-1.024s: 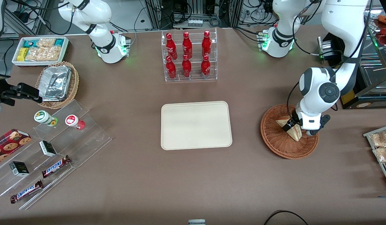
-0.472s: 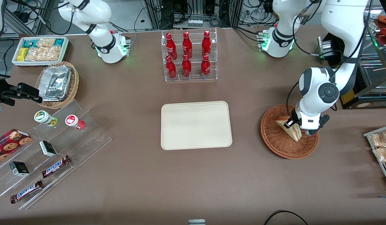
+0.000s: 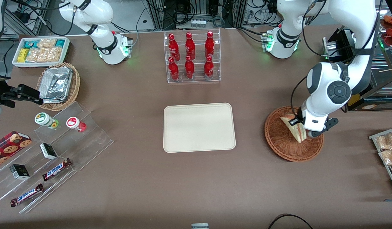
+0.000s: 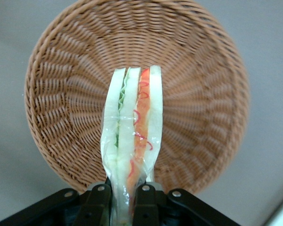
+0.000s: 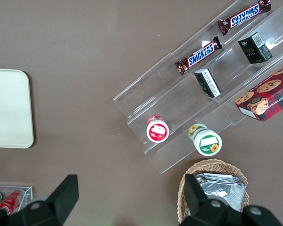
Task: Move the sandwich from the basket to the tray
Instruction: 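Lift the sandwich out of the basket and carry it toward the tray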
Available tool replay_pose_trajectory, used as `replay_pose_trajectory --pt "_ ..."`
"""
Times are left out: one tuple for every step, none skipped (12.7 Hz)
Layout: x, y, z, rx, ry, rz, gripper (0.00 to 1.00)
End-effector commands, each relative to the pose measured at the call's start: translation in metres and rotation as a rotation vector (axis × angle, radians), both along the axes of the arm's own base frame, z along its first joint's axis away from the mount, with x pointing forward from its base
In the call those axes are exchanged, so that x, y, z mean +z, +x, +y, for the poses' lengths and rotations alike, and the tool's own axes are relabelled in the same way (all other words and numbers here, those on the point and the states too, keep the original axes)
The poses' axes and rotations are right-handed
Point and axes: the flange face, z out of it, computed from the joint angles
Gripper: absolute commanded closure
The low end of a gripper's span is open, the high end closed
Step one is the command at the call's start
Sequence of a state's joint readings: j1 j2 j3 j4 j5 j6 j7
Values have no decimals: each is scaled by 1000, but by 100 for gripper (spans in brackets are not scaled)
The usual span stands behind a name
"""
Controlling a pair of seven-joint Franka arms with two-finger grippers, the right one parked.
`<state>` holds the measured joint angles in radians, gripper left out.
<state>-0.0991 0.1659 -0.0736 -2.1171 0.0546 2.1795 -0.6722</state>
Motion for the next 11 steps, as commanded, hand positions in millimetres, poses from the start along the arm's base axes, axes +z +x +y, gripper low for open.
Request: replay_pose_trajectory --pt "25 4 -54 -120 8 0 100" --pt "25 2 -73 -157 7 1 100" --pt "25 -2 -92 -221 1 3 100" --pt "25 -4 -110 -265 -4 1 100" --pt "24 -5 -133 -300 -11 -2 100" --pt "23 -4 -154 -324 -16 -7 100" --pt "19 -4 -180 -352 -23 -8 100" --pt "14 -7 -208 -356 -27 1 100" --pt "7 -7 -234 -355 -29 2 100" --pt "4 -7 -258 -363 -30 0 100" --pt "0 -8 -281 -366 -30 0 100"
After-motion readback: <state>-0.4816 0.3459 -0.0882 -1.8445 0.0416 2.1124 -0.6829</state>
